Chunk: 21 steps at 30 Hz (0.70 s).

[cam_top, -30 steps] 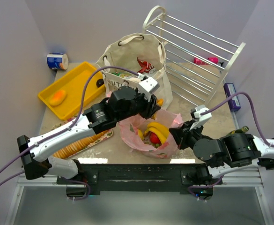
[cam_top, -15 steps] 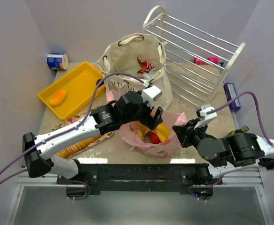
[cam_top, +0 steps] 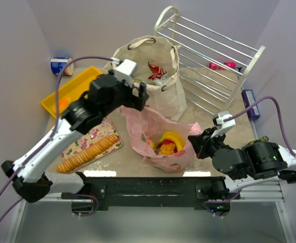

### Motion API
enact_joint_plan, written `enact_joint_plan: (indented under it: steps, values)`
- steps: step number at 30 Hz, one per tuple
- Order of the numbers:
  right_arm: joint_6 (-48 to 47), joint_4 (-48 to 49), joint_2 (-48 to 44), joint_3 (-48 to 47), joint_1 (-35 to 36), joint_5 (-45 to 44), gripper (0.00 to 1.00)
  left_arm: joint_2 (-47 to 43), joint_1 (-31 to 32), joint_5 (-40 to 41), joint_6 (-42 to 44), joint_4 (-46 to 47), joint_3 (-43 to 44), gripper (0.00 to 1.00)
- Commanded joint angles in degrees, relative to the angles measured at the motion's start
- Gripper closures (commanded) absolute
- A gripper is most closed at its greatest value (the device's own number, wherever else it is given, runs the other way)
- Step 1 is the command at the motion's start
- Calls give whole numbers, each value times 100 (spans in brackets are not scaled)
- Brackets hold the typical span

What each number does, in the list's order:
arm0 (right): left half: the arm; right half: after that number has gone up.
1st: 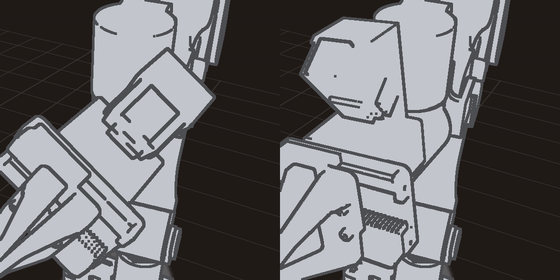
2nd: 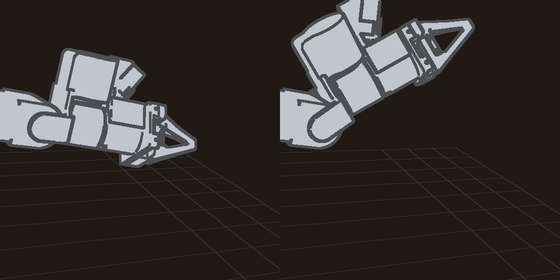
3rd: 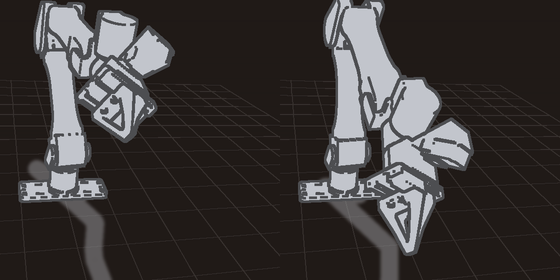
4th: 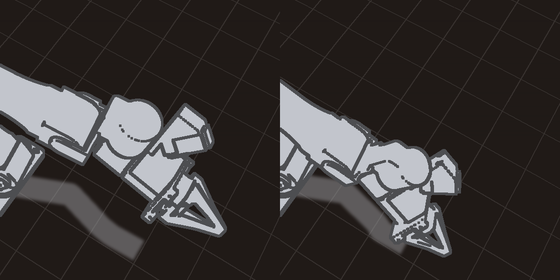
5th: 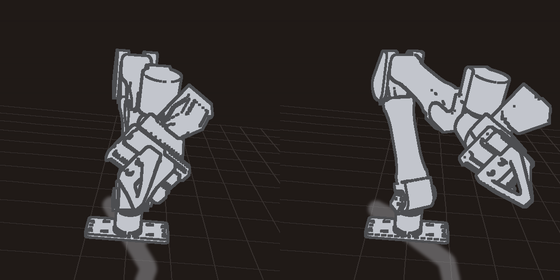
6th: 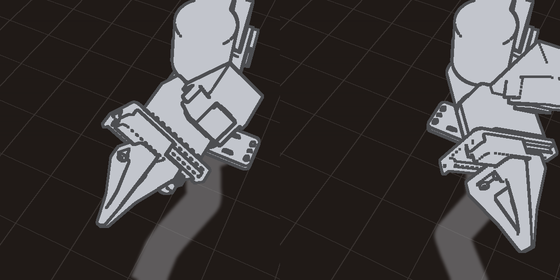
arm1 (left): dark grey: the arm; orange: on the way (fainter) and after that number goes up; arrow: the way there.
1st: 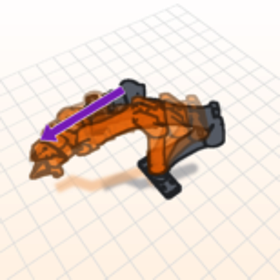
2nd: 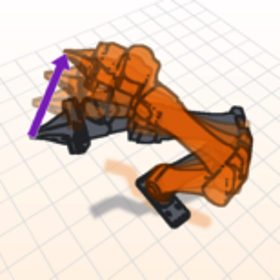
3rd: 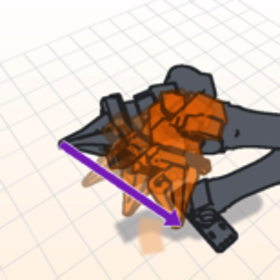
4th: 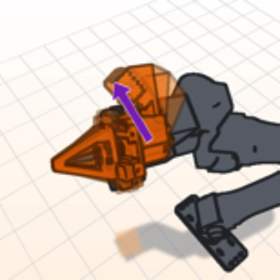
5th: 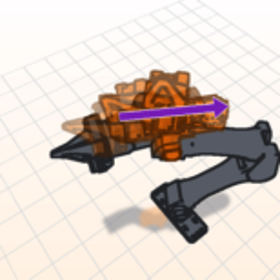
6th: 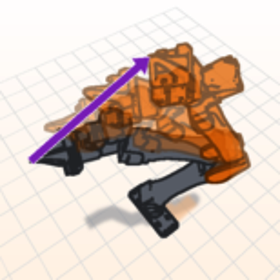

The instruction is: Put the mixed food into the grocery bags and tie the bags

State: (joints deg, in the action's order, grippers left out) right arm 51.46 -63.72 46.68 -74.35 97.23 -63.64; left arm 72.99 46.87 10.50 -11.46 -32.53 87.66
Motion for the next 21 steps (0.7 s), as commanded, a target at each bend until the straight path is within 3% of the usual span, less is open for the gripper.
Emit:
enact_joint_plan:
  steps: [1, 5, 8, 16, 21]
  values:
    - [22, -61, 376, -554, 33, -430, 100, -856, -143, 829, -224, -935, 418, 0]
    - [-381, 105, 658, -800, 15, -404, 100, -1190, -152, 279, -532, -1221, -150, 0]
    - [-1091, 947, 772, -740, -81, 17, 100, -1401, -143, -285, -822, -922, -968, 0]
    - [-1621, 1512, 1168, -634, -1056, 1072, 100, -1385, -301, -400, -1060, 299, -2357, 0]
    - [-1657, 1556, 1072, -502, -1197, 1108, 100, -1085, -389, -207, -1025, 553, -2534, 3]
